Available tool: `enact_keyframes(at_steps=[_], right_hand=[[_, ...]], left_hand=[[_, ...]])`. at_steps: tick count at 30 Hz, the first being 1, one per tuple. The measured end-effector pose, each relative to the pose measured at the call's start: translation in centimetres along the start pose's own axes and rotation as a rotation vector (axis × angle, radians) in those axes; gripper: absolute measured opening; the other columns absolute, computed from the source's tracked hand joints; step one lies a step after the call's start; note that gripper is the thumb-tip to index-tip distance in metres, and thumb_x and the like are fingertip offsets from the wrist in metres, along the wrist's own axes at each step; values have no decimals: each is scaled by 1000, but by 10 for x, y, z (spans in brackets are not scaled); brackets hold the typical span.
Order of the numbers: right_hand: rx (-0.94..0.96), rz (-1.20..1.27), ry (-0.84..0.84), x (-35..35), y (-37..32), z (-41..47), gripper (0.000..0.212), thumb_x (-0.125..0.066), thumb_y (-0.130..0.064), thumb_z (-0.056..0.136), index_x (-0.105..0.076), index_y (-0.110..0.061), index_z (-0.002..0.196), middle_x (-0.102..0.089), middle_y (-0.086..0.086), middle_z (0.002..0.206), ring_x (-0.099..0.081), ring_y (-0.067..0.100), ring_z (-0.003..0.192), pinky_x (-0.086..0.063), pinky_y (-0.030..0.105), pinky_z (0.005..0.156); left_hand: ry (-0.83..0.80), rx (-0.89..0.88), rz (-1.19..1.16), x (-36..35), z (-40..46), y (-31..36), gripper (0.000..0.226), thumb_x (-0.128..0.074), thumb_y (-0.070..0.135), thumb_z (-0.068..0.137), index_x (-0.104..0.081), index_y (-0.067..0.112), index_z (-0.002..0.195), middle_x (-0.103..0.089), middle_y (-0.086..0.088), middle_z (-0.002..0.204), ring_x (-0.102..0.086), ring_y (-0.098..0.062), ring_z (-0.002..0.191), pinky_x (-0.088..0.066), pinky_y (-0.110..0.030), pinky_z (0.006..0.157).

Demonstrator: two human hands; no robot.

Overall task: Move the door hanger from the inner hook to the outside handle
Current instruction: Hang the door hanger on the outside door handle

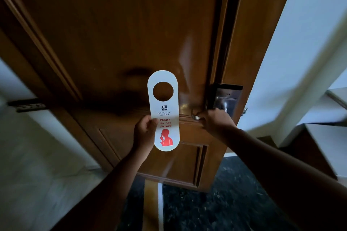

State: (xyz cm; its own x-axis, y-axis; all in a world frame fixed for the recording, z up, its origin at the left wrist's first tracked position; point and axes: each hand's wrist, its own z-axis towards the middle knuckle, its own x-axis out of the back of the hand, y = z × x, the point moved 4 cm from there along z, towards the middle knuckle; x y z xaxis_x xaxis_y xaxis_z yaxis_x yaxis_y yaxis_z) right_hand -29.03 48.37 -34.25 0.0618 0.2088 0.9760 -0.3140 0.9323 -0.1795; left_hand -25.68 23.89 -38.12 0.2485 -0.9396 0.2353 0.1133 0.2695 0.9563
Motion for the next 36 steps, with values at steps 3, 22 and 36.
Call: enact_keyframes(at_steps=[3, 22, 36], right_hand=[[-35, 41, 6, 4, -6, -7, 27, -53, -19, 96, -66, -15, 119, -73, 15, 105, -71, 29, 90, -58, 41, 84], [-436, 811, 197, -38, -37, -50, 9, -57, -20, 94, -61, -24, 87, -65, -13, 79, -68, -4, 61, -52, 12, 50], [-650, 715, 257, -29, 41, -96, 9, -58, -20, 94, -66, -20, 90, -71, -7, 83, -66, 1, 61, -49, 10, 49]], left_hand=[[-49, 30, -27, -4, 2, -11, 22, -59, 37, 92, -63, 18, 103, -73, 8, 98, -72, -12, 84, -57, -18, 63], [-434, 156, -85, -62, -19, -40, 32, -43, 36, 104, -64, 12, 99, -71, -10, 78, -70, -21, 65, -57, -28, 56], [-529, 183, -154, -143, -36, -40, 15, -52, 25, 102, -64, 21, 94, -74, -5, 90, -73, -20, 82, -59, -31, 67]])
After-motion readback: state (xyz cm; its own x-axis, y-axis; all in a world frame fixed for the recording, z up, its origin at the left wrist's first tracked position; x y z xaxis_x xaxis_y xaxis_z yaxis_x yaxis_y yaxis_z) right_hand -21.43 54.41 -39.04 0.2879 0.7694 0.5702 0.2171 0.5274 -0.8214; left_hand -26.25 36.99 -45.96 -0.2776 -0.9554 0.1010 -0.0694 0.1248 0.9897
